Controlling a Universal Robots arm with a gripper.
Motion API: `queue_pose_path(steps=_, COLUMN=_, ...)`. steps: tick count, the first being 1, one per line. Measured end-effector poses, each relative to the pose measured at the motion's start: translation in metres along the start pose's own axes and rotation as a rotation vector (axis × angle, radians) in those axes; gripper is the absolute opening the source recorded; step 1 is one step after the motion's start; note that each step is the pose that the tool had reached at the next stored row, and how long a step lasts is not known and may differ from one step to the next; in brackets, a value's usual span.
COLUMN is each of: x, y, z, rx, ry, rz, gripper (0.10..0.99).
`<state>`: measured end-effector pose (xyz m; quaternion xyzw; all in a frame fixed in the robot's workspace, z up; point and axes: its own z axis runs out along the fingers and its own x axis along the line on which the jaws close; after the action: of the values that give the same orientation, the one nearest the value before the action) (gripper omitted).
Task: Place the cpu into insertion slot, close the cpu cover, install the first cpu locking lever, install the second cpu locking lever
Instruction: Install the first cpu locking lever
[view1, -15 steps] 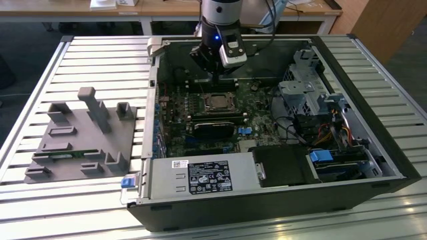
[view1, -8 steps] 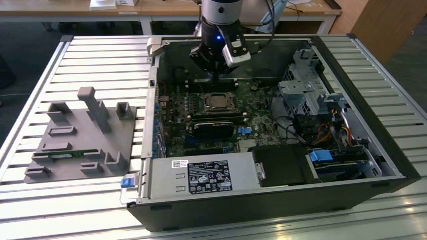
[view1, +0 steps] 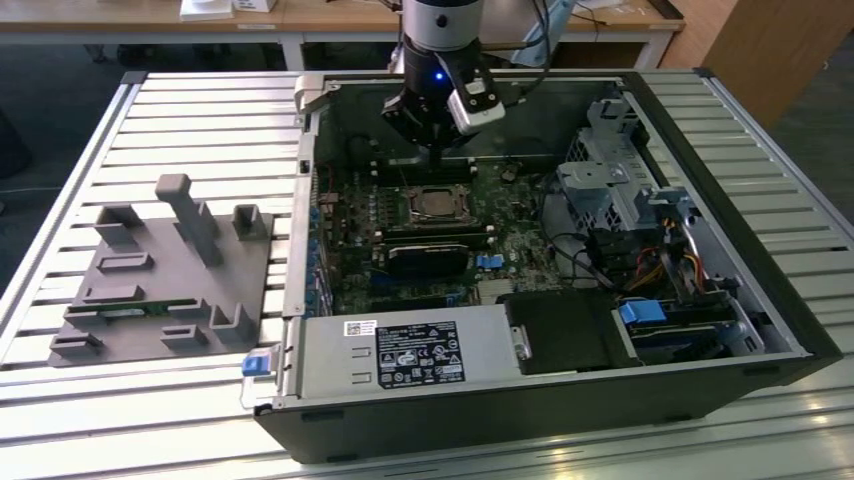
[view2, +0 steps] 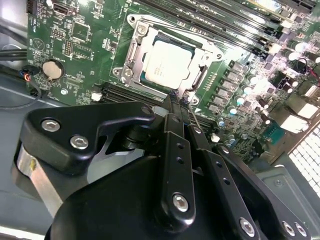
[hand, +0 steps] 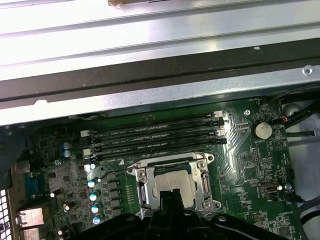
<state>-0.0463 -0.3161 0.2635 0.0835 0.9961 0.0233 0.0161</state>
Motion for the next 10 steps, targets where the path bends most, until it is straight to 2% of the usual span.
queue_pose_path(steps=10, x=0.0009, y=-0.0004, z=-0.0001, rx=-0.001, ry=-0.0033, rz=-0.010, gripper=0.106)
